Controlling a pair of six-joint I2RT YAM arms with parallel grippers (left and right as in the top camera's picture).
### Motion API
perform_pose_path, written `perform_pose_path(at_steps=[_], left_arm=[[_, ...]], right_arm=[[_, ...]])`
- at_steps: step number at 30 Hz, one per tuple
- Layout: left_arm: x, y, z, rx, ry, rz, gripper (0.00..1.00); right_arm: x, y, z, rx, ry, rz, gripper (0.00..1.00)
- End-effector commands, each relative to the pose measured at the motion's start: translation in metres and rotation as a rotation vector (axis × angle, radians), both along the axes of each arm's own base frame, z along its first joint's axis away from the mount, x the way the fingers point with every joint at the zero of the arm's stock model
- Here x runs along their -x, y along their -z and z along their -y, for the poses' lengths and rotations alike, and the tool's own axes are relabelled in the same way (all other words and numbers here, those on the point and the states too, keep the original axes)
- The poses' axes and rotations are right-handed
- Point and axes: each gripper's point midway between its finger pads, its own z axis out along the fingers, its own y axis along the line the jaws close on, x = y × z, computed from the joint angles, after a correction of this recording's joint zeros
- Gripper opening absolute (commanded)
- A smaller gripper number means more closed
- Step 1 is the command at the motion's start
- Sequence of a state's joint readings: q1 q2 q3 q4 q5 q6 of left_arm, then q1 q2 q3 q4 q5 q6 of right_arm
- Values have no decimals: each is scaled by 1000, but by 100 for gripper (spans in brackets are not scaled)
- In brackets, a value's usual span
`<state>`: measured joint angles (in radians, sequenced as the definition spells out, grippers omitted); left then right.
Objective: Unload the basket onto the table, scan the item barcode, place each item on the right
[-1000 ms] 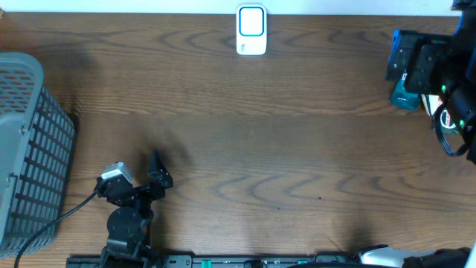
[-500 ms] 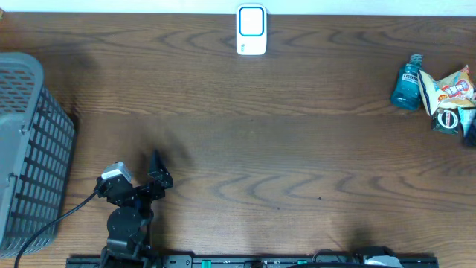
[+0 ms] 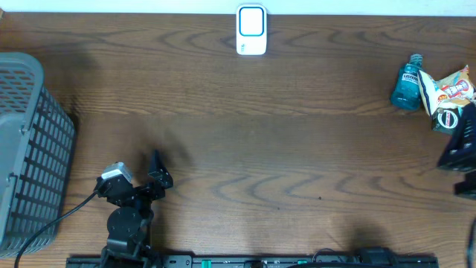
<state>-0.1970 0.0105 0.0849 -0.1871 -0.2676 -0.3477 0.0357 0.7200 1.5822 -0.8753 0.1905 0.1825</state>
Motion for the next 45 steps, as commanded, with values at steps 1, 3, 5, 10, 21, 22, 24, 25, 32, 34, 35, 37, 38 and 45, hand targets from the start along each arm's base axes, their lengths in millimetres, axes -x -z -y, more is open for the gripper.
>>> perform_pose_path(at_steps=[1, 3, 5, 10, 21, 22, 24, 25, 32, 34, 35, 37, 38, 45], left_arm=[[1, 13, -1, -3, -8, -36, 98], [1, 13, -1, -3, -8, -36, 98], [1, 13, -1, -3, -8, -36, 98], [1, 13, -1, -3, -8, -36, 98], [1, 13, -1, -3, -8, -36, 98], [1, 13, -1, -3, -8, -36, 98], [1, 13, -1, -3, -8, -36, 98], [1, 13, -1, -3, -8, -36, 98], [1, 13, -1, -3, -8, -36, 98], [1, 13, -1, -3, -8, -36, 98], [1, 13, -1, -3, -8, -36, 98], [1, 13, -1, -3, -8, -36, 98], [1, 13, -1, -3, -8, -36, 98], [1, 13, -1, -3, -8, -36, 98]], right_arm=[[-4, 33, -6, -12, -35, 27, 99], [-6, 49, -7, -13, -44, 62, 99], [-8, 68, -9, -11, -52, 105, 99], [-11, 107, -10, -6, -64, 173, 99], [-26, 186, 6, -182, -14, 318, 99], [-28, 192, 7, -189, -11, 318, 99], [-32, 206, 9, -204, -6, 312, 99], [-34, 213, 9, -204, -5, 303, 99], [-49, 258, 13, -211, 13, 216, 99], [-52, 270, 13, -214, 18, 190, 99], [-54, 276, 14, -216, 22, 179, 99], [-57, 292, 15, -219, 29, 145, 99], [-58, 298, 15, -220, 31, 133, 99], [-63, 327, 17, -222, 42, 73, 99]])
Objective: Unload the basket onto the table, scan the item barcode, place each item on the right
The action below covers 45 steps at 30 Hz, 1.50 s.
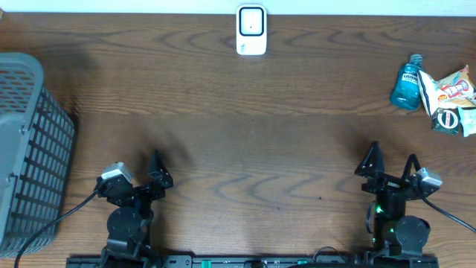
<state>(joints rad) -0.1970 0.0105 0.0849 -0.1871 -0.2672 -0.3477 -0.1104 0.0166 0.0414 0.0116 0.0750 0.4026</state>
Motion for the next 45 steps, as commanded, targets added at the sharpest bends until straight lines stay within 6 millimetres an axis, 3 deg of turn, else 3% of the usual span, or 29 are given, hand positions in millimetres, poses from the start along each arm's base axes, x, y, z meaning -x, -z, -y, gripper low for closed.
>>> perform_pose_path(at_steps=[1, 9, 45], left_arm=[[1, 13, -1, -3, -8, -36, 98], [1, 13, -1, -3, -8, -36, 98], [1, 13, -1, -3, -8, -36, 98]], right_arm=[[-1, 16, 3, -6, 12, -27, 99], [-1, 34, 3, 81, 10, -120, 99], [-1, 35, 2, 113, 2, -127, 99]])
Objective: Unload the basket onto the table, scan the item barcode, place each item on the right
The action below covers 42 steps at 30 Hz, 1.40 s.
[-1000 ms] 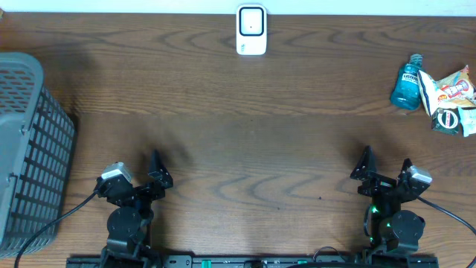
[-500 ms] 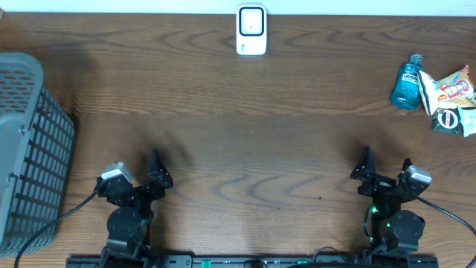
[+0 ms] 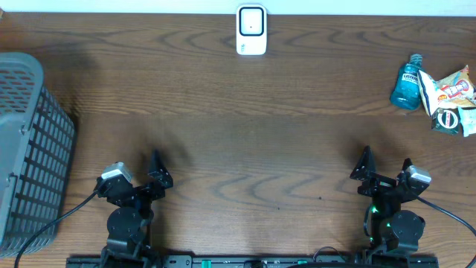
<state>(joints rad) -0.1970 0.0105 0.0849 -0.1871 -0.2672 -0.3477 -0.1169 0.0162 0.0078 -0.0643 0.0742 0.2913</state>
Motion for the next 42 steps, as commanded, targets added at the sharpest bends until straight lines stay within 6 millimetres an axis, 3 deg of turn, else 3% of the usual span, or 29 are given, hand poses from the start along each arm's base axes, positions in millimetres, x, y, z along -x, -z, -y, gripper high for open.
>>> perform_pose_path(at_steps=[1, 10, 17, 25, 42], left_arm=[[1, 12, -1, -2, -8, -33, 98], [2, 11, -9, -25, -39, -31, 98], [-2, 15, 14, -275, 171, -56, 98], [-2, 15, 3, -275, 122, -64, 98], [-2, 14, 1, -258, 111, -61, 98]], right_arm=[[0, 0, 0, 16, -3, 2, 99], [0, 0, 0, 16, -3, 2, 99], [0, 0, 0, 16, -3, 2, 99], [0, 0, 0, 16, -3, 2, 99], [0, 0, 0, 16, -3, 2, 99]])
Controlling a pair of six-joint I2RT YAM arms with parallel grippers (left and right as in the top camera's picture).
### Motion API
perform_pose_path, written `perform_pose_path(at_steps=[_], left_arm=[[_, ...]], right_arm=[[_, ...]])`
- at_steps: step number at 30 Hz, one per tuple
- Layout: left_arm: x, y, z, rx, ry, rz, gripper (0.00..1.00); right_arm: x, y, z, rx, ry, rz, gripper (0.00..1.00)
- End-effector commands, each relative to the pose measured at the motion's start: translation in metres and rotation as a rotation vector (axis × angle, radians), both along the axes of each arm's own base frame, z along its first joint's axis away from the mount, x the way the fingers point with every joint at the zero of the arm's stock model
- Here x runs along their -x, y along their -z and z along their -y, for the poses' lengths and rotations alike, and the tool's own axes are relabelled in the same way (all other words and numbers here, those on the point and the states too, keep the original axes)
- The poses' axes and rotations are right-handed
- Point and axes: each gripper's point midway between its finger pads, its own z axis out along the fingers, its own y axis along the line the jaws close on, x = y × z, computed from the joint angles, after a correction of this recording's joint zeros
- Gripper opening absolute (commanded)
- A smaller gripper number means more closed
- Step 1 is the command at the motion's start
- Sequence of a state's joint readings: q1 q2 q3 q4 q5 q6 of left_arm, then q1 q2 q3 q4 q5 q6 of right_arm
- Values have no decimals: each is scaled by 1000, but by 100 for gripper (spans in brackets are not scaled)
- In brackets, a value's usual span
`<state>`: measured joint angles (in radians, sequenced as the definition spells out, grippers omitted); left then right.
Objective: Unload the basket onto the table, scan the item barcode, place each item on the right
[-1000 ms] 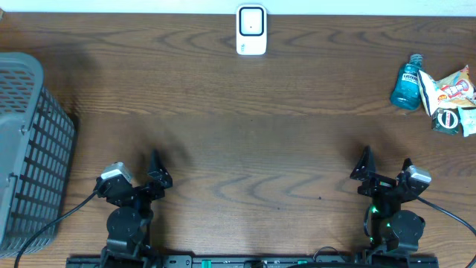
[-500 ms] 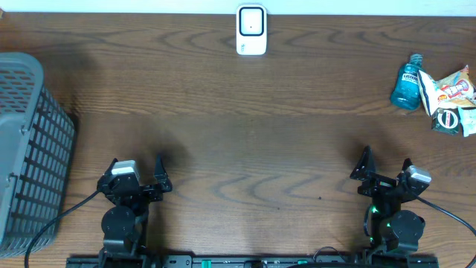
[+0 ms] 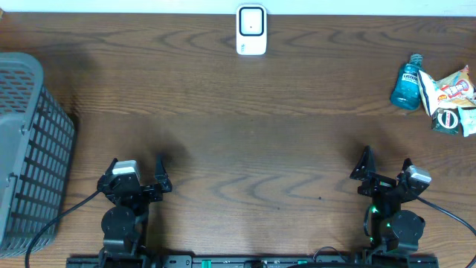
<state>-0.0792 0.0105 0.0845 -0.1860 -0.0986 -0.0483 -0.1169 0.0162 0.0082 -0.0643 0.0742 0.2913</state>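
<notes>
The white barcode scanner (image 3: 251, 30) stands at the back edge in the middle. The items lie at the far right: a blue mouthwash bottle (image 3: 406, 83) and crumpled snack bags (image 3: 451, 98) beside it. My left gripper (image 3: 136, 168) rests low at the front left, its two dark fingers spread, holding nothing. At the front right my right gripper (image 3: 386, 162) also sits low, open and empty. Both are far from the items and the scanner.
A grey slatted basket (image 3: 30, 149) fills the left edge of the wooden table (image 3: 245, 134). Cables run from both arm bases along the front edge.
My left wrist has turned, so its camera now sits between both fingers, which show spread apart. The right arm, scanner, bottle and bags are where they were.
At first my right arm was at the far right edge beside the snack bags. Then it stood at the front right, empty. It shifted slightly left after that. Now the left wrist has turned. The items have not moved.
</notes>
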Motion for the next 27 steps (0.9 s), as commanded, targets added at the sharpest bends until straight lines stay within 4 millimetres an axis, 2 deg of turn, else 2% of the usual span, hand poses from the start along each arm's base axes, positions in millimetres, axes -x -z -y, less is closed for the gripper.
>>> perform_pose_path(at_steps=[1, 20, 27], left_arm=[[0, 13, 0, 1, 4, -27, 98], [0, 13, 0, 1, 4, -26, 98], [0, 13, 0, 1, 4, -26, 98]], right_arm=[[0, 0, 0, 16, -3, 1, 99], [1, -2, 5, 23, 27, 5, 99], [-1, 1, -11, 209, -83, -33, 99]])
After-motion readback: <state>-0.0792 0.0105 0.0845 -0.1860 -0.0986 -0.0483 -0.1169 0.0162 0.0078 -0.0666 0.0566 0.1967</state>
